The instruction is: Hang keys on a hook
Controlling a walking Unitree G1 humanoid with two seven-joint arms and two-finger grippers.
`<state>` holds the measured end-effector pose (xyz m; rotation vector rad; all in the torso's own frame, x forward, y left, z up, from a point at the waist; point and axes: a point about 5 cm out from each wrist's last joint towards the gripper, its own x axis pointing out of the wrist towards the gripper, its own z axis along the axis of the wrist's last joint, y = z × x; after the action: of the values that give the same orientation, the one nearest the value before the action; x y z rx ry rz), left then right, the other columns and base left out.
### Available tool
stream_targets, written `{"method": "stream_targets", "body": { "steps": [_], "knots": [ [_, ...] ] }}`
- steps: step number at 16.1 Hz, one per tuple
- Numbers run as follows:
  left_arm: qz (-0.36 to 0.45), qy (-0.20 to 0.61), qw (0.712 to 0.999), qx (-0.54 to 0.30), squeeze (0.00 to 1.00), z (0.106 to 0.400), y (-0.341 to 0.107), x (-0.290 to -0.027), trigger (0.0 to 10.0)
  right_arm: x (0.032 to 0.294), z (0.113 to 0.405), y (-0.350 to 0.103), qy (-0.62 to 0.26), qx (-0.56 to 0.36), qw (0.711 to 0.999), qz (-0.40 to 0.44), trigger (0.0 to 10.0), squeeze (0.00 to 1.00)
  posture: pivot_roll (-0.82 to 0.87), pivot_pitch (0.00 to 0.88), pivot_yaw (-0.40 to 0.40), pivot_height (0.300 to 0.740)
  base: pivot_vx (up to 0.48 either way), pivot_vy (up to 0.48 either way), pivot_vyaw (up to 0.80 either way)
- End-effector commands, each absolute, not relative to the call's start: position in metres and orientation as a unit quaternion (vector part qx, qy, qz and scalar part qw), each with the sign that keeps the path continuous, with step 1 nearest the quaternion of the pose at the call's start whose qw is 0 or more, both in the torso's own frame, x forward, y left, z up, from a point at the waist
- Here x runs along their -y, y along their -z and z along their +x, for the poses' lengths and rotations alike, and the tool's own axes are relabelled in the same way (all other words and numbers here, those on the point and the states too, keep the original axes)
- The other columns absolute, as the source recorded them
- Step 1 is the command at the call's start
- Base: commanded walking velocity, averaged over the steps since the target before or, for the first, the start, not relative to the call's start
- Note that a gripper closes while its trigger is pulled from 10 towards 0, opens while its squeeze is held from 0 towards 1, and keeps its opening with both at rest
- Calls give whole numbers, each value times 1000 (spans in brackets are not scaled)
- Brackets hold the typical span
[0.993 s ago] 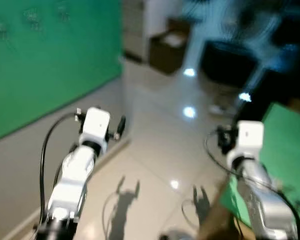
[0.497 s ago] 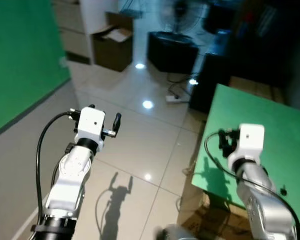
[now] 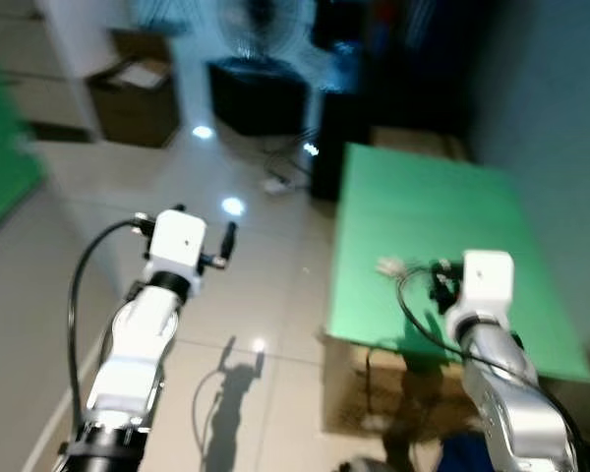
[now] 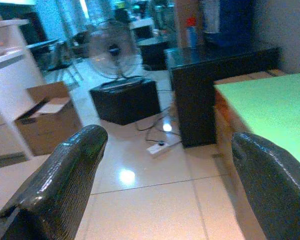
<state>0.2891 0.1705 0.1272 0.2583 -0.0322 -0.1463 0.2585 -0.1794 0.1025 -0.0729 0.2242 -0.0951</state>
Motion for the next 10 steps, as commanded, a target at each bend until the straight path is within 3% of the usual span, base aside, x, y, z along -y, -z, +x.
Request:
{"method": "stream_targets", "body": {
  "steps": [1, 6, 10],
  "knots": [
    [120, 89, 989, 21, 0, 292, -127, -157, 10000, 193, 255, -101, 63, -121, 989, -56, 10000, 0, -101, 0, -13, 718, 0, -469, 0],
    [116, 93, 989, 14, 0, 287, -122, -152, 10000, 190, 258, -106, 24, -117, 991, -57, 10000, 0, -104, 0, -28, 718, 0, -467, 0],
    [111, 85, 990, 30, 0, 288, -125, -153, 10000, 188, 262, -110, 10, -112, 991, -69, 10000, 0, -110, 0, -30, 718, 0, -70, 0]
  ]
}}
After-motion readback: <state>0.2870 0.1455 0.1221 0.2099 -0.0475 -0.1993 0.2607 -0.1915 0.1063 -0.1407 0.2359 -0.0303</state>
